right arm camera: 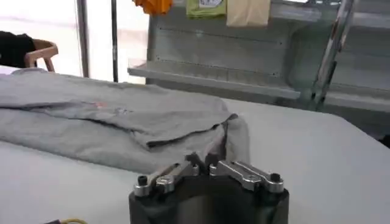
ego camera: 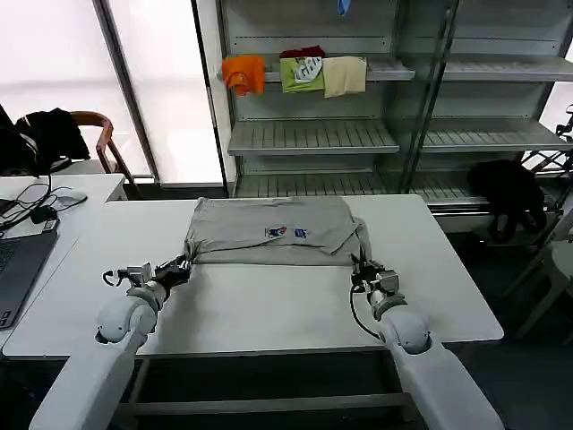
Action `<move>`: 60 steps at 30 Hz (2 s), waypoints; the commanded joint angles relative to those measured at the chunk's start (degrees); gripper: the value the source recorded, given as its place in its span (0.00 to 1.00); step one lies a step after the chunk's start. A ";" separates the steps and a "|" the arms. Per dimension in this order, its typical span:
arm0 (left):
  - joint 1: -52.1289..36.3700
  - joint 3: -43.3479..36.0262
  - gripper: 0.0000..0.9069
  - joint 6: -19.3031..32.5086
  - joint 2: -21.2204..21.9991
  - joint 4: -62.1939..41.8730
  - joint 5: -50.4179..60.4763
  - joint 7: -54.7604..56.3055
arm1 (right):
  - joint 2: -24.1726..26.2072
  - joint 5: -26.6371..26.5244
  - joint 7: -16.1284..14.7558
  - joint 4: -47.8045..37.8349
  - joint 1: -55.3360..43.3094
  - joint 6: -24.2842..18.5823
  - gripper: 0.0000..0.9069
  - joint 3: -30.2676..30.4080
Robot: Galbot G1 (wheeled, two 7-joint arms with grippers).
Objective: Fold and organize the clothes.
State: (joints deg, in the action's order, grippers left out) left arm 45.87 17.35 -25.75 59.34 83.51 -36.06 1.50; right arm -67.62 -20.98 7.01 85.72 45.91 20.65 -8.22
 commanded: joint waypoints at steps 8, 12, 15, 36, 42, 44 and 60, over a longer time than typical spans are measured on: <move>-0.13 -0.52 0.00 0.13 -0.40 -0.31 2.38 -1.09 | 0.02 0.24 -0.15 0.05 0.28 0.04 0.00 0.04; -0.22 -0.46 0.00 0.53 -0.61 -0.38 2.55 -1.08 | 0.09 0.26 -0.19 0.21 0.40 0.03 0.00 -0.04; -0.16 -0.36 0.00 0.62 -0.95 -0.11 2.50 -1.08 | 0.16 0.25 -0.17 0.46 0.48 0.06 0.00 -0.07; 9.32 2.25 0.00 -1.58 -6.65 13.34 0.22 1.65 | 6.23 -2.84 -0.70 12.10 4.91 3.67 0.00 -0.05; 6.49 1.73 1.00 0.42 -5.05 7.70 4.23 2.18 | 5.43 -2.54 -0.67 10.04 4.05 3.39 0.00 -0.31; 5.02 1.23 1.00 1.08 -4.33 5.23 4.59 1.78 | 5.08 -2.17 -0.68 9.84 4.08 3.33 0.00 -0.30; -1.54 -1.04 0.01 2.95 0.87 -4.59 5.44 -0.72 | 4.24 -1.20 -0.67 9.21 3.83 3.28 0.00 -0.30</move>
State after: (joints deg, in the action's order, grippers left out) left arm 46.78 17.10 -24.02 58.44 83.75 -31.67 1.86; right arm -63.49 -22.28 6.30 94.79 49.74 23.88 -8.48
